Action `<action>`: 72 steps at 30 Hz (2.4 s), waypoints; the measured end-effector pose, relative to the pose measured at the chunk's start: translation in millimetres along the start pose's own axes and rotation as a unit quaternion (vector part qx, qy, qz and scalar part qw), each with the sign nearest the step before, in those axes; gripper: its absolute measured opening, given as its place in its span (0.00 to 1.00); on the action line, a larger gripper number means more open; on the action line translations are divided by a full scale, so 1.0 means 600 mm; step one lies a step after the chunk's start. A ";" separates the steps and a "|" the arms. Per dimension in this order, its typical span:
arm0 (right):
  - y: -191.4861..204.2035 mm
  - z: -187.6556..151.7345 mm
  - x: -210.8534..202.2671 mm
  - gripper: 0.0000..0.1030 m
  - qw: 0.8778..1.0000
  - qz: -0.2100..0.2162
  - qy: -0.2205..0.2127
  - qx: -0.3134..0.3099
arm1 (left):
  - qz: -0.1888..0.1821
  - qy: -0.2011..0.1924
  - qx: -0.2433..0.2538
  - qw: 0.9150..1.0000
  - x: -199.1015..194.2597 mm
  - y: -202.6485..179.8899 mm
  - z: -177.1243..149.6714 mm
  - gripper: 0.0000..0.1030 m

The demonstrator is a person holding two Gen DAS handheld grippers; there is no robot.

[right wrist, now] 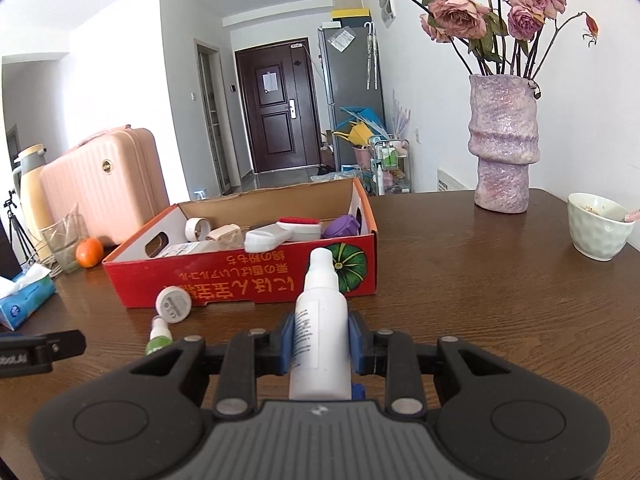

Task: Organize rigid objects
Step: 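Grasp the small white round container with the left tool while the right tool holds the white spray bottle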

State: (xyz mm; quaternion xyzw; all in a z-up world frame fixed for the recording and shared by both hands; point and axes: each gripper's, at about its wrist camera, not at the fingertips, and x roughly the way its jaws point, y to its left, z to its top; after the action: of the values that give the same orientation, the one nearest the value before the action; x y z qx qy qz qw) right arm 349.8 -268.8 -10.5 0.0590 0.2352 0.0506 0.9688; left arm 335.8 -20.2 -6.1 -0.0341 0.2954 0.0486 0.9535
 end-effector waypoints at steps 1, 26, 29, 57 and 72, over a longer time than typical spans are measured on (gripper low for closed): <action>0.000 -0.001 -0.002 0.26 1.000 0.002 -0.001 0.000 | 0.000 0.001 0.001 1.000 0.000 0.000 0.000 1.00; -0.013 -0.004 -0.001 0.26 1.000 -0.007 -0.006 0.016 | -0.025 -0.006 0.068 0.997 0.100 -0.034 0.039 1.00; -0.016 -0.005 0.004 0.26 1.000 -0.010 -0.005 0.017 | -0.033 0.004 0.067 0.997 0.130 -0.033 0.044 1.00; -0.009 -0.009 0.020 0.26 1.000 -0.017 -0.009 0.011 | -0.112 0.025 0.090 0.989 0.189 -0.044 0.060 0.16; -0.002 -0.008 0.009 0.26 1.000 -0.010 -0.018 0.009 | -0.079 -0.048 0.088 0.992 0.102 -0.027 0.050 0.10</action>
State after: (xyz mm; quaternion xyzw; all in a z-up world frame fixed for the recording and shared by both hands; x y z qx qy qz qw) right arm 352.5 -268.7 -17.4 0.0659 0.2190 0.0377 0.9728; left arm 404.8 -29.2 -15.3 0.0296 0.2489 -0.0513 0.9667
